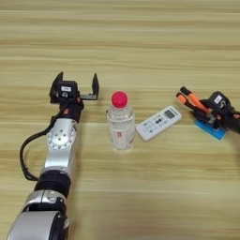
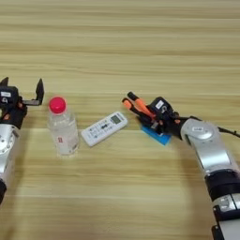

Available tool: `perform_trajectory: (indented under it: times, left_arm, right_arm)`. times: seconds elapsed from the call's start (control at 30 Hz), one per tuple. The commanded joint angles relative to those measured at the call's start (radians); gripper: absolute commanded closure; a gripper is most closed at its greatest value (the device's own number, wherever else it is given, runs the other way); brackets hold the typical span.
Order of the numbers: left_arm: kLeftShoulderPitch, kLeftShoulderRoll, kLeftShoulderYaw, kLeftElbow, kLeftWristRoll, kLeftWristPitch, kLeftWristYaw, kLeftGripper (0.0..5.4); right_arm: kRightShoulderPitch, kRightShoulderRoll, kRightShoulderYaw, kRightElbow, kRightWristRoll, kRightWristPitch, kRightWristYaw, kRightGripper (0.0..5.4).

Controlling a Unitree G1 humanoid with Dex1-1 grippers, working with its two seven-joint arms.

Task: Move the objects on the table

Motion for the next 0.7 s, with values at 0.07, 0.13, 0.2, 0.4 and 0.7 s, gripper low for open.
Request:
perform_trajectory:
  times: [0.07, 0.13, 0.2, 0.4, 0.7]
  left_arm:
    - [-0.006, 0.003, -0.001, -0.002, 0.002, -0.004, -0.002, 0.0]
    - [-0.006, 0.003, -0.001, -0.001, 0.002, -0.005, -0.002, 0.0]
    - [-0.006, 0.004, 0.0, 0.0, 0.002, -0.005, -0.002, 0.0]
    - [-0.007, 0.004, 0.0, 0.001, 0.001, -0.006, -0.003, 0.0]
    - [-0.005, 0.002, -0.001, -0.005, 0.002, -0.004, -0.002, 0.0]
  right_arm:
    - [-0.023, 0.007, 0.004, 0.122, -0.036, -0.016, -0.041, 3.27]
    - [-0.039, 0.011, 0.0, 0.166, -0.04, -0.029, -0.056, 3.27]
    - [-0.049, 0.013, 0.0, 0.191, -0.04, -0.042, -0.06, 3.28]
    - [-0.055, 0.017, 0.003, 0.216, -0.036, -0.061, -0.046, 3.29]
    - [-0.041, 0.014, 0.025, 0.222, -0.041, -0.056, 0.005, 3.29]
